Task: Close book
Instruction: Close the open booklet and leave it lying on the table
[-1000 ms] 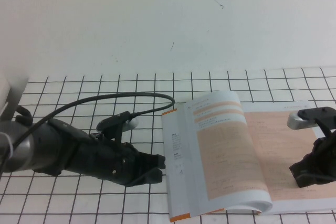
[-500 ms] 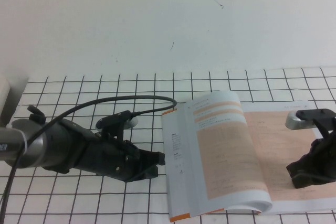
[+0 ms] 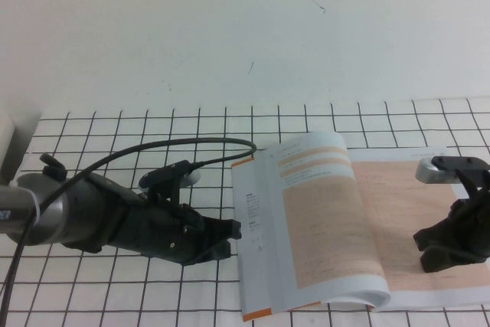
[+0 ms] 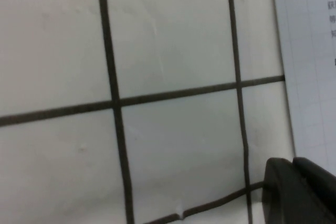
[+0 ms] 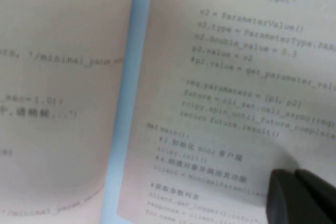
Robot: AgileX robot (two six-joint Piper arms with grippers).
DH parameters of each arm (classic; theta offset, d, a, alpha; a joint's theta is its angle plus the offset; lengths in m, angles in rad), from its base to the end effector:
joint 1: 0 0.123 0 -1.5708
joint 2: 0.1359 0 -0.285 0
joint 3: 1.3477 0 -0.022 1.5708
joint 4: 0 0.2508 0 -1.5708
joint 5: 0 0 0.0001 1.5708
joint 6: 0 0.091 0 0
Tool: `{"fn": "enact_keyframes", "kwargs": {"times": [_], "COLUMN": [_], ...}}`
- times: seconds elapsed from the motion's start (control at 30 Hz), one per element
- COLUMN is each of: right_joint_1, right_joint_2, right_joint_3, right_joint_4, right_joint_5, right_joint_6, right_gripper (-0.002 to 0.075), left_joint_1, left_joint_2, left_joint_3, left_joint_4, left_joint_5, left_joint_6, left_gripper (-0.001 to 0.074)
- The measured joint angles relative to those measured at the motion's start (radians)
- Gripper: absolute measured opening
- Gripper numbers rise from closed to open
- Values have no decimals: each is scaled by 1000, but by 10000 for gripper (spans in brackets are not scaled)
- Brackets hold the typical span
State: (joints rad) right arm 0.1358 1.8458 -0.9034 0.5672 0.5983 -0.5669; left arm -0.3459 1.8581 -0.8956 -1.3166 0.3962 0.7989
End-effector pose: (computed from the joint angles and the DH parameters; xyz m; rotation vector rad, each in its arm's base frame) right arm 0.3050 0.0695 0.1243 -0.3619 2.8998 0.4601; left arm 0.3098 -0.1479 0.1343 -0.0447 2.6493 -0.7970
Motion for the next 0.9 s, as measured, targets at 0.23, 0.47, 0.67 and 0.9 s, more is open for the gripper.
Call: {"fn": "enact_keyframes", "kwargs": {"times": [0.23,0.47,0.67,0.9], "right_joint_1": [0,0,0,0], "right_joint_2": [2,4,4,4], "right_joint_3": [-2,-3,-3,-3], "right_joint_4": [8,15,16,16], "right_joint_5": [0,0,0,0], "right_joint_6": [0,-2,-4,-4], "right_gripper": [-3,-3,-3,-3], "left_joint_1": [-37,-80,-80,-80], "left_joint_2": [4,13,13,28], "left_joint_3": [-47,-131,-167,-179], "left_joint_4": [59,428,635,655], "left_joint_5": [11,15,29,33], "left_joint_6": [-64,-418,-611,-682], "left_gripper": [-4,-4,-4,-4]}}
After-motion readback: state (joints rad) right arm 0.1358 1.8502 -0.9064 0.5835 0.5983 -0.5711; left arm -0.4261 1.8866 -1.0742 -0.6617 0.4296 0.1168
